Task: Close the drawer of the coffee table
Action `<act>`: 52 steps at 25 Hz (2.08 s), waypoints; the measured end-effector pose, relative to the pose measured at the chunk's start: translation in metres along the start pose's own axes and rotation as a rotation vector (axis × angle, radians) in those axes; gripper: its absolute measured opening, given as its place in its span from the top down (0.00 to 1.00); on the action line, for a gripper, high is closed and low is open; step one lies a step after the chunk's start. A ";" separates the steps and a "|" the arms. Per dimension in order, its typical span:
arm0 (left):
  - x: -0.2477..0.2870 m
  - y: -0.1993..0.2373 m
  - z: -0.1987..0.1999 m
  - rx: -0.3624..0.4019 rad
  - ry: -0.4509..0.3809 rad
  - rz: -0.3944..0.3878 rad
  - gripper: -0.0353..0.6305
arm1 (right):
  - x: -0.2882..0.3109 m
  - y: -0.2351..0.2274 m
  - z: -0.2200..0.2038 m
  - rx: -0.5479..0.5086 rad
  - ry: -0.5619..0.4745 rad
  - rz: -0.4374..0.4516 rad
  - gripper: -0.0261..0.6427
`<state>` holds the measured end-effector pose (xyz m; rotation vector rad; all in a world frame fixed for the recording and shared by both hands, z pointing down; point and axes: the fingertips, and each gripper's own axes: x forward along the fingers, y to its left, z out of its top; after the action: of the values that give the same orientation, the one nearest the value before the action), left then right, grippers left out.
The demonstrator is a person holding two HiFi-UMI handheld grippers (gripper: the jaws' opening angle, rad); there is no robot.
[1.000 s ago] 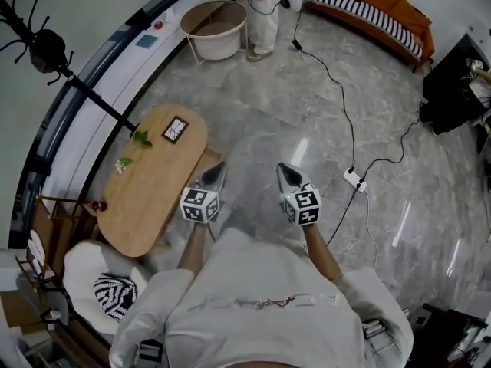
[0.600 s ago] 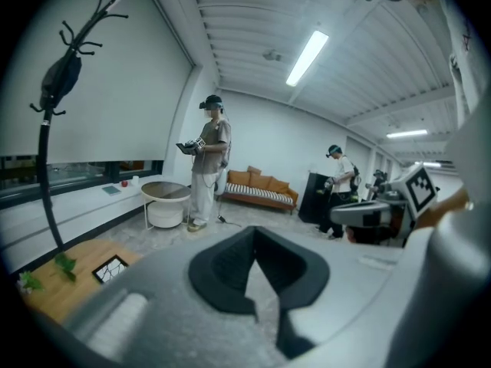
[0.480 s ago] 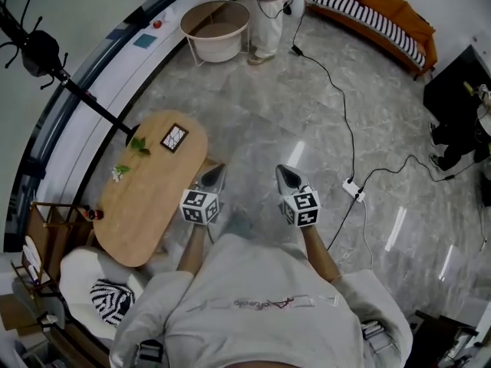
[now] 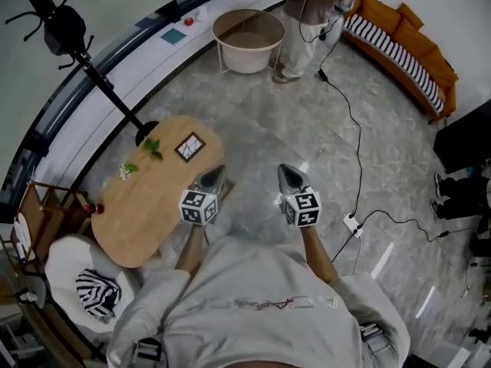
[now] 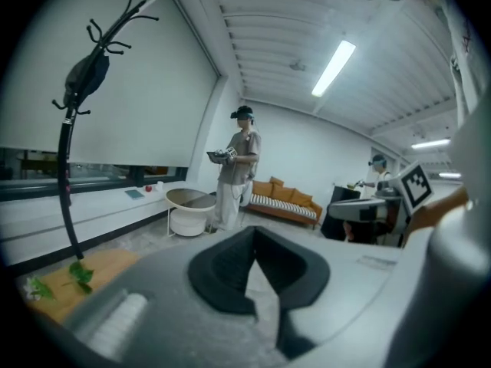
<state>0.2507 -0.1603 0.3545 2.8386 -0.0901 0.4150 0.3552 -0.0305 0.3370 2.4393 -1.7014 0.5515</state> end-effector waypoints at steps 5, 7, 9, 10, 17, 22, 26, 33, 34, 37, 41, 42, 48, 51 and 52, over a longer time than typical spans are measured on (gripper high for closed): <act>-0.005 0.047 0.020 -0.028 -0.040 0.085 0.95 | 0.056 0.019 0.029 -0.042 -0.006 0.089 0.95; -0.013 0.065 0.021 -0.042 -0.052 0.128 0.95 | 0.077 0.032 0.032 -0.061 0.002 0.139 0.95; -0.023 0.083 0.022 -0.053 -0.063 0.175 0.95 | 0.097 0.046 0.035 -0.078 0.015 0.192 0.95; -0.028 0.092 0.022 -0.058 -0.068 0.200 0.95 | 0.106 0.054 0.038 -0.084 0.022 0.219 0.95; -0.083 0.128 0.017 -0.118 -0.107 0.397 0.95 | 0.145 0.109 0.041 -0.123 0.052 0.417 0.95; -0.121 0.125 0.008 -0.154 -0.133 0.554 0.95 | 0.152 0.138 0.039 -0.160 0.071 0.570 0.95; -0.142 0.103 0.005 -0.154 -0.163 0.665 0.95 | 0.144 0.150 0.039 -0.202 0.071 0.681 0.95; -0.149 0.040 -0.018 -0.157 -0.136 0.758 0.95 | 0.102 0.132 0.015 -0.216 0.096 0.782 0.95; -0.149 0.030 -0.023 -0.159 -0.131 0.766 0.95 | 0.095 0.127 0.009 -0.215 0.102 0.789 0.95; -0.146 0.004 -0.038 -0.171 -0.114 0.786 0.95 | 0.077 0.109 -0.009 -0.209 0.120 0.802 0.95; -0.146 -0.022 -0.057 -0.200 -0.095 0.804 0.95 | 0.060 0.094 -0.031 -0.197 0.158 0.807 0.95; -0.146 -0.026 -0.063 -0.207 -0.090 0.806 0.95 | 0.057 0.092 -0.037 -0.196 0.169 0.808 0.95; -0.152 -0.036 -0.097 -0.255 -0.067 0.818 0.95 | 0.052 0.091 -0.065 -0.209 0.219 0.812 0.95; -0.153 -0.029 -0.118 -0.285 -0.046 0.816 0.95 | 0.058 0.096 -0.079 -0.217 0.248 0.812 0.95; -0.152 -0.025 -0.125 -0.295 -0.037 0.813 0.95 | 0.063 0.098 -0.084 -0.221 0.260 0.810 0.95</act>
<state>0.0732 -0.0991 0.4192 2.3984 -1.2175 0.4502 0.2646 -0.0960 0.4268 1.3863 -2.4177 0.6613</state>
